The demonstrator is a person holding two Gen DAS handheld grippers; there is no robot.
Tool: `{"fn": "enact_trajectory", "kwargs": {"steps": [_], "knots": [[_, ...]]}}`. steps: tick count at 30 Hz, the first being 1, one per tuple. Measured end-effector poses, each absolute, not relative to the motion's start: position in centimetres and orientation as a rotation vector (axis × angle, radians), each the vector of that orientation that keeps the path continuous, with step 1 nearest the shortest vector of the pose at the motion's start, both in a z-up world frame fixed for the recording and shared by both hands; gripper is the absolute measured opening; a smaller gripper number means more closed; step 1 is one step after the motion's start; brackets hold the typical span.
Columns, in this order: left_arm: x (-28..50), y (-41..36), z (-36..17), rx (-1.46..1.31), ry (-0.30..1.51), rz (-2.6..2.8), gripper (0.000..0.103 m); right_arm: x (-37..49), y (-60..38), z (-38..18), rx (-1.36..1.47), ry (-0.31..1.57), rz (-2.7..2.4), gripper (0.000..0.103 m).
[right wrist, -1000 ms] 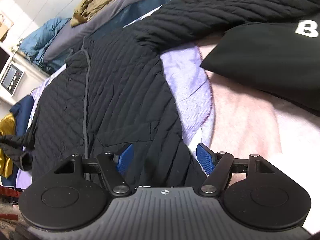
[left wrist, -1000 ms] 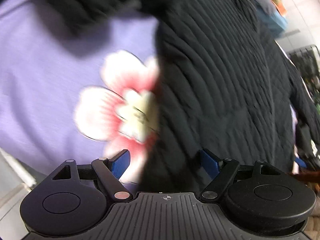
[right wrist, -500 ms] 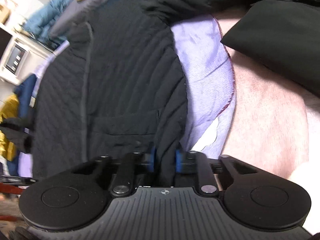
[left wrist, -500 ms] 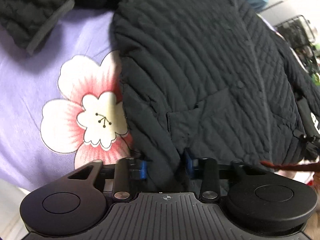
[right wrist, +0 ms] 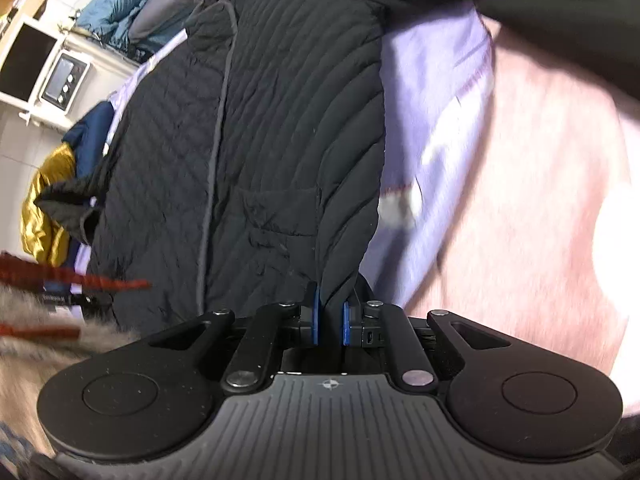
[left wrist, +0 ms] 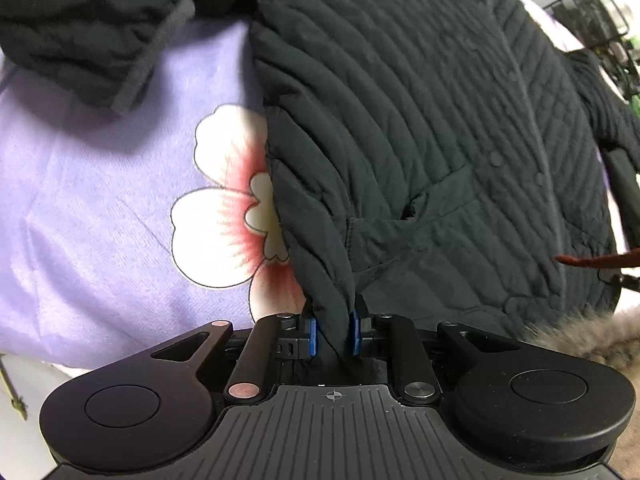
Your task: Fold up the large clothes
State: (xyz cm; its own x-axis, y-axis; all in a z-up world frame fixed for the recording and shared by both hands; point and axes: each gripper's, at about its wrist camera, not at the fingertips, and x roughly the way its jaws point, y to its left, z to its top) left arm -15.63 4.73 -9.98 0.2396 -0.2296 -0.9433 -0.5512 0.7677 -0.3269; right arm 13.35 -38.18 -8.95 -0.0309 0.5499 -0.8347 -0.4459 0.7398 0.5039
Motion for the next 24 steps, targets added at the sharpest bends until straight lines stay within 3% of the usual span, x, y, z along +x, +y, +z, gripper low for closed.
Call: {"fn": "enact_trajectory", "kwargs": {"steps": [2,5,7,8,9,10,12,15,24], "knots": [[-15.6,5.0,-10.1,-0.721,1.339,0.287,0.067,13.3,-38.3,-9.6,0.081,1.391,0.775,0.013],[-14.8,4.4,-9.8,-0.673,1.353,0.306,0.075,14.8,-38.5,-11.0,0.139,1.424,0.686,0.019],[-14.2,4.0,-9.3,-0.632,1.357,0.306,0.078,15.4,-38.1,-11.1,0.126,1.422,0.652,0.03],[-14.0,3.7,-9.1,-0.616,1.358,0.306,0.098,15.5,-37.9,-10.9,0.097,1.408,0.649,0.034],[-13.8,3.7,-8.7,-0.605,1.352,0.306,0.101,15.6,-37.6,-10.7,0.058,1.39,0.645,0.047],[-13.7,3.7,-8.1,-0.598,1.333,0.303,0.103,15.4,-37.7,-10.2,0.01,1.371,0.636,0.057],[-13.7,3.6,-6.7,-0.593,1.289,0.295,0.103,15.6,-37.1,-9.5,-0.055,1.316,0.634,0.06],[-13.7,3.8,-4.9,-0.605,1.28,0.314,0.103,15.3,-37.6,-8.4,-0.072,1.275,0.592,0.077],[-8.6,0.4,-0.1,-0.689,1.116,0.175,0.103,18.0,-38.4,-4.6,0.0,1.15,0.515,0.09]]}}
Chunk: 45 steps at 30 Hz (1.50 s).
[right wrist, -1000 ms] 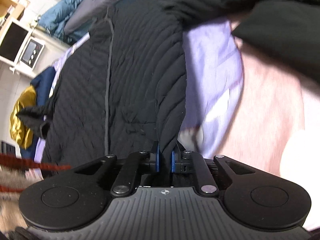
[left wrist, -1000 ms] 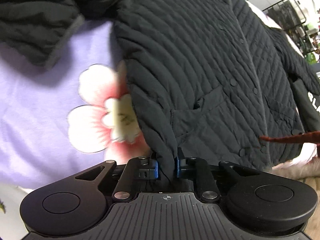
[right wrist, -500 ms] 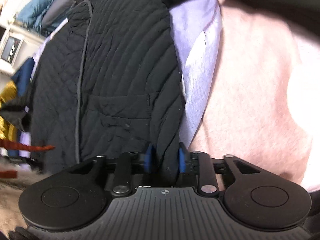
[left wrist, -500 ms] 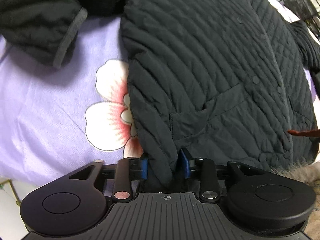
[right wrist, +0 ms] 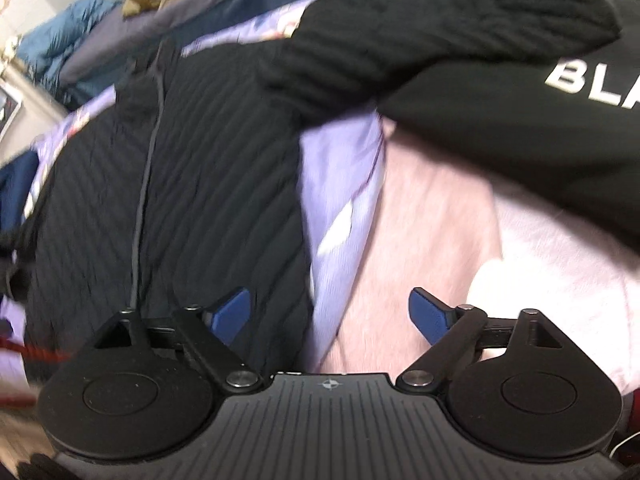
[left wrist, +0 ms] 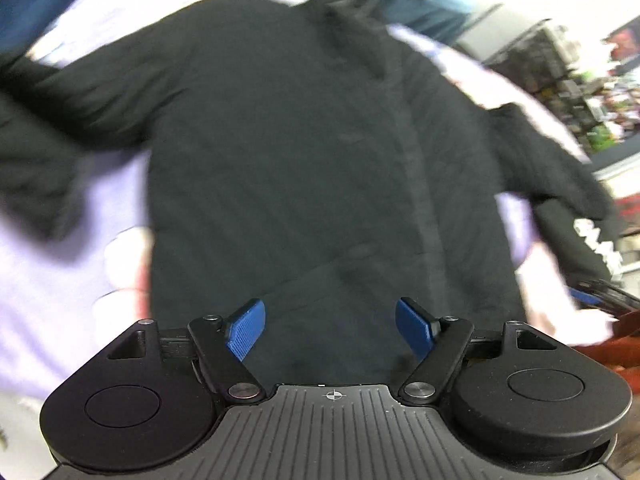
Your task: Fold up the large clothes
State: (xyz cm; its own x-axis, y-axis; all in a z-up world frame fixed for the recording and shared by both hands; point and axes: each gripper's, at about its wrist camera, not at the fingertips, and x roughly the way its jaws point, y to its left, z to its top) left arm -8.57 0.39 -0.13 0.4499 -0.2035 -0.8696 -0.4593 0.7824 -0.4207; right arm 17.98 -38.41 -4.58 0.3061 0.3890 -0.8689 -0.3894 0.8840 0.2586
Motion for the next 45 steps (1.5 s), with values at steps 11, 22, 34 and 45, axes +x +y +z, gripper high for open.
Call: {"fn": "enact_trajectory", "kwargs": {"steps": [11,22,34,45], "knots": [[-4.6,-2.7,-0.3,-0.52,1.112,0.171,0.103,21.8,-38.7,-2.0,0.099,1.043,0.487,0.091],[-4.8,-3.6,-1.9,-0.6,1.132,0.234,0.103,29.4,-43.8,-1.0,0.341,0.951,0.332,0.083],[-8.9,-2.4,-2.9,-0.734,1.138,0.414,0.103,40.5,-52.0,-5.1,0.636,0.82,-0.032,0.091],[-9.3,-2.8,-3.1,-0.763,1.139,0.44,0.103,42.5,-52.3,-7.6,0.744,0.762,-0.058,0.04]]}}
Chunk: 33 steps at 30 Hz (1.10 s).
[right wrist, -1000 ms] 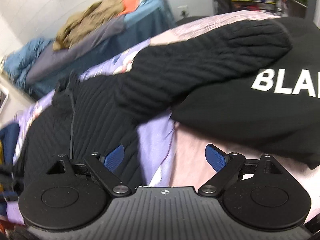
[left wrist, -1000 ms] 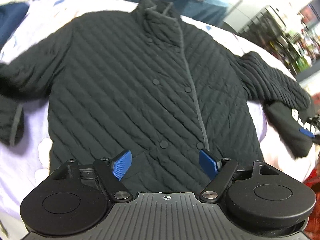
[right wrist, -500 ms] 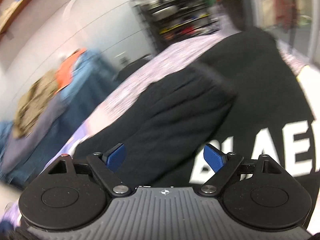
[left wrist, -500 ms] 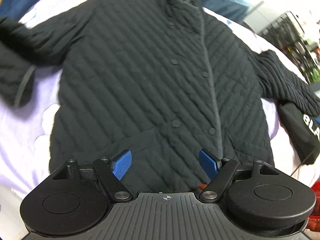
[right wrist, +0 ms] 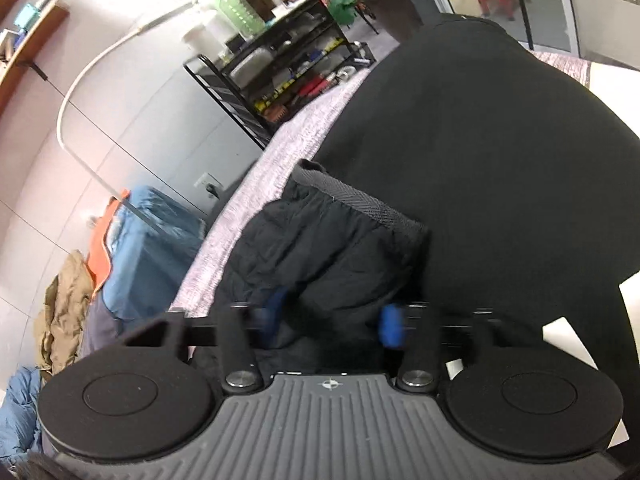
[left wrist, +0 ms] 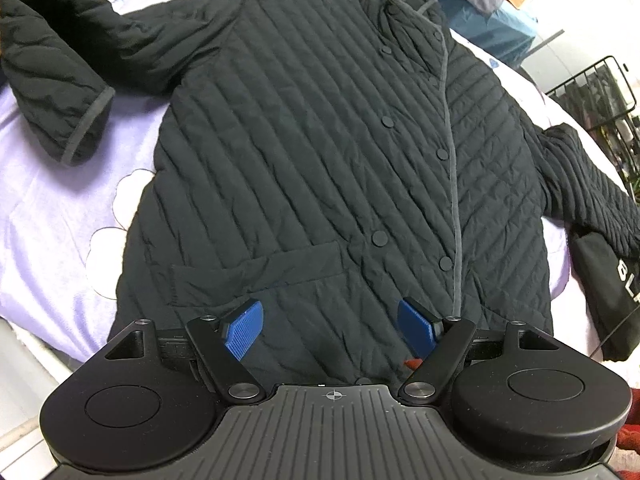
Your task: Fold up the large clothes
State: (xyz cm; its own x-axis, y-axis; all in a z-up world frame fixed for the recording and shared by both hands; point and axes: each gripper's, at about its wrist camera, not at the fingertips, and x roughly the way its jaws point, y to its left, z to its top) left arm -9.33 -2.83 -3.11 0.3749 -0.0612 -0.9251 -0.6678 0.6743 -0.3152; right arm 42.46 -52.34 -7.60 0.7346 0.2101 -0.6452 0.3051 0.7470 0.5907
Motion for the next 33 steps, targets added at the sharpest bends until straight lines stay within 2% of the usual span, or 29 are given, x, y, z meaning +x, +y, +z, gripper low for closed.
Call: {"fn": "enact_trajectory", "kwargs": {"steps": [4,7,12,17,25,33], "knots": [[-9.1,-2.8,-3.6,-0.77,1.146,0.435,0.103,41.9,-52.5,-6.8,0.759,0.772,-0.038,0.018],[-8.8,-2.5,-3.7,-0.762,1.145,0.433,0.103,41.2,-51.6,-4.7,0.72,0.753,0.031,0.013],[-8.1,-2.2,-4.0,-0.739,1.141,0.426,0.103,39.2,-46.7,0.9,0.624,0.711,0.28,0.012],[-8.0,-1.9,-3.9,-0.723,1.123,0.408,0.103,35.2,-36.2,5.1,0.454,0.73,0.594,0.012],[-10.9,-0.3,-4.3,-0.78,1.078,0.469,0.103,28.5,-17.6,4.2,0.288,0.83,0.923,0.012],[-14.8,0.4,-5.4,-0.851,1.052,0.549,0.103,19.5,-3.0,2.5,-0.035,0.79,1.16,0.011]]}}
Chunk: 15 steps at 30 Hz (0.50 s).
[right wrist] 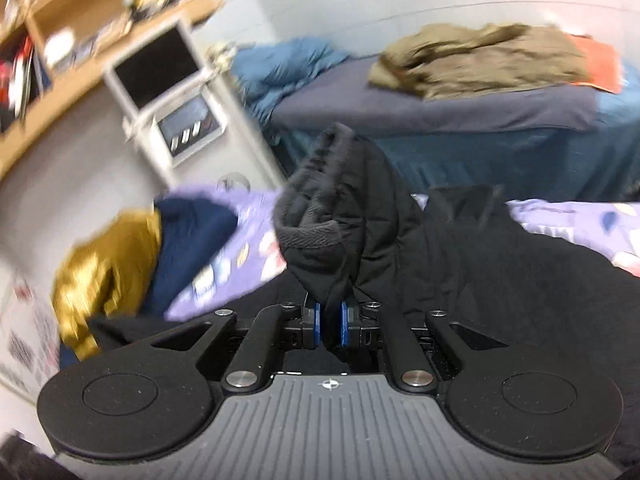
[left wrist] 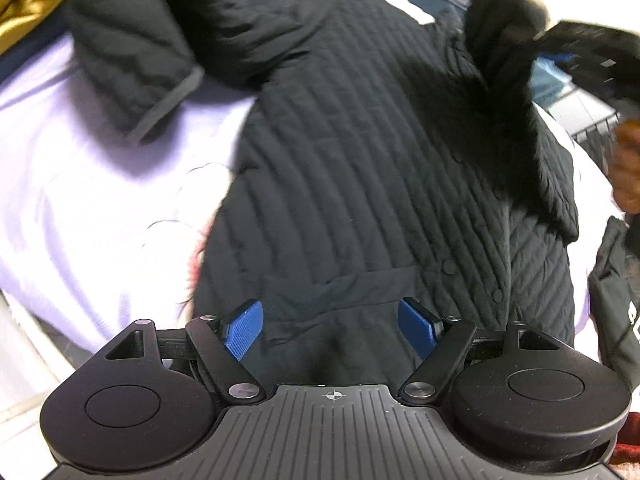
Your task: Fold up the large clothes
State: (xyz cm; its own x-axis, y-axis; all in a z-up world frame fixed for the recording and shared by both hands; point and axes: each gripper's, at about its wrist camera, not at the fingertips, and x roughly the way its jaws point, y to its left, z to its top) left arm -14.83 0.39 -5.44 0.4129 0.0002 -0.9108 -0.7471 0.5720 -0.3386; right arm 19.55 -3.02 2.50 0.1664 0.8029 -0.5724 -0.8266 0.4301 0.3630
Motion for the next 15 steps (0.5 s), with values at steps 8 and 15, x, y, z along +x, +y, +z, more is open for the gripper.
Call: {"fn": "enact_trajectory", "kwargs": {"steps": [8,15], "knots": [[-16.2,1.4,-6.2,-0.876,1.045,0.554,0.103,16.8,2.0,-4.5,-0.258,0.947,1.11,0.038],[-13.6,2.2,-4.7,-0.668,1.02,0.574,0.103,15.6,-1.4,-4.3,-0.186,1.011,1.092,0.093]]}}
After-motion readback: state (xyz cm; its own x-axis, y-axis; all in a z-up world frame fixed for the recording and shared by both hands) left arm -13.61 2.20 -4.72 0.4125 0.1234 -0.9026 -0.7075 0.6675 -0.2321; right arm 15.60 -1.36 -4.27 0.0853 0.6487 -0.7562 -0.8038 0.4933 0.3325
